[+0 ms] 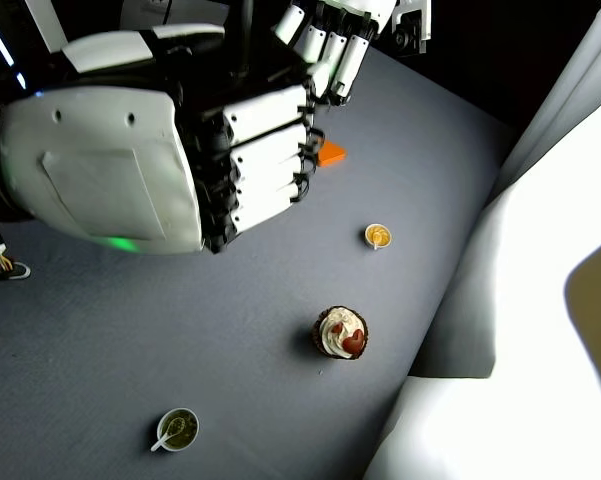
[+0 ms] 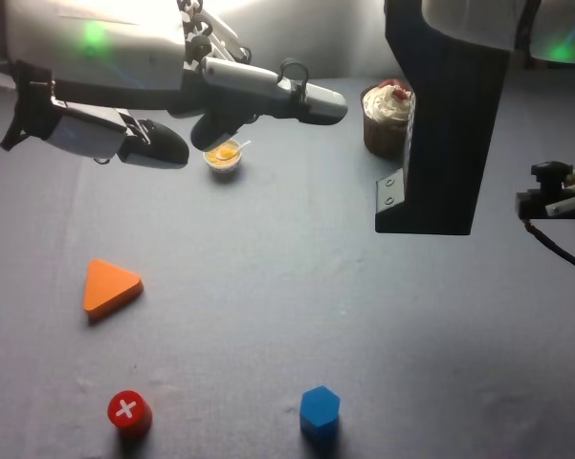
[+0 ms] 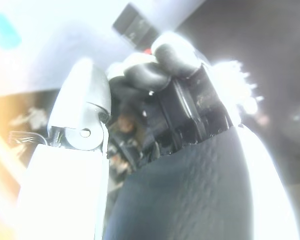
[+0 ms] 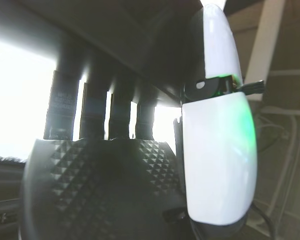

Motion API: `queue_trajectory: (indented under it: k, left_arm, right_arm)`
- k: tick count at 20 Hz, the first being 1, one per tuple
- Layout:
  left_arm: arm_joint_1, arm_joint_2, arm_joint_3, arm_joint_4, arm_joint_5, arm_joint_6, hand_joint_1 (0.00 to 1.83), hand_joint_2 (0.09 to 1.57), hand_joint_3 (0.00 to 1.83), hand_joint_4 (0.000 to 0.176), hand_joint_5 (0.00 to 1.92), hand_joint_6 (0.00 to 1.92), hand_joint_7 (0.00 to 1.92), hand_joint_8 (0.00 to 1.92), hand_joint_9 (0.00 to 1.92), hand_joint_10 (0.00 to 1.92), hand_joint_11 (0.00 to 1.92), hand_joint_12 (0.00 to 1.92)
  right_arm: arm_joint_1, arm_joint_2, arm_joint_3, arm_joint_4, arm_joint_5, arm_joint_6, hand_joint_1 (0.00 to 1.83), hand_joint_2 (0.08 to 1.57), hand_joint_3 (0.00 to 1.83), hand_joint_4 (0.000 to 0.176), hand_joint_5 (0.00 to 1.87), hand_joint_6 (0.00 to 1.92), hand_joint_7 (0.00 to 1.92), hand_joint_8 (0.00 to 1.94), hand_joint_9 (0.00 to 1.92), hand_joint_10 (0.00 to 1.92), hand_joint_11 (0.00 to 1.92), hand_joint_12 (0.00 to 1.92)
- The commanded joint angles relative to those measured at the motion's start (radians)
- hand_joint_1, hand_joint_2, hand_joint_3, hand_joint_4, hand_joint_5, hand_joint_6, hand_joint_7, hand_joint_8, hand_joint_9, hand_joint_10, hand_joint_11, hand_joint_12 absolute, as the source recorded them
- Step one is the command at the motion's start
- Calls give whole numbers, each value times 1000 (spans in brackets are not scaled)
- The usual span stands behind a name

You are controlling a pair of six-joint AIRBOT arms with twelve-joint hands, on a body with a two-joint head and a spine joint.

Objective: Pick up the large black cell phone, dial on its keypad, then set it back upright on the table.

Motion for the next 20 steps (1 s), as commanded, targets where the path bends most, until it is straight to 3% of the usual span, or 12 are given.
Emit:
queue_trajectory:
  k: [1,4,9,11,15,19,20]
  left_arm:
    - [-18,5,-7,-85,19,8,1319,1232,0,122,0,0,738,1440,742,1921,592,1921]
    - [0,3,-14,-108,49,29,1314,1251,3,128,0,0,697,1505,742,1921,559,1921]
    - [23,-1,-33,-137,88,56,1317,1250,1,131,0,0,702,1504,735,1921,723,1921]
    - [23,-8,-42,-137,99,60,1315,1253,2,135,0,0,697,1511,732,1921,699,1921]
    - [23,-21,-66,-139,130,65,1313,1256,2,120,0,0,692,1516,711,1921,688,1921]
    - [25,-37,-88,-137,153,71,1304,1267,6,145,0,0,669,1539,657,1921,500,1921]
    - [28,-40,-91,-137,156,73,1302,1271,6,137,0,0,664,1548,658,1921,505,1921]
  right_arm:
    - [18,16,2,-2,146,18,1372,1138,0,0,955,879,890,1152,859,1362,815,1384]
    - [20,16,5,-11,146,17,1369,1147,0,0,960,862,859,1204,833,1402,772,1450]
    - [22,17,7,-18,142,17,1367,1147,0,0,970,868,857,1190,826,1403,780,1387]
    - [23,16,7,-18,142,17,1365,1154,0,0,931,905,865,1200,815,1421,755,1415]
    - [26,13,7,-23,143,16,1363,1160,0,0,925,920,841,1230,811,1427,742,1442]
    - [26,10,3,-23,143,16,1363,1163,0,0,921,922,832,1234,808,1443,759,1444]
    - [27,10,3,-23,143,16,1365,1159,0,0,930,898,841,1222,818,1433,768,1425]
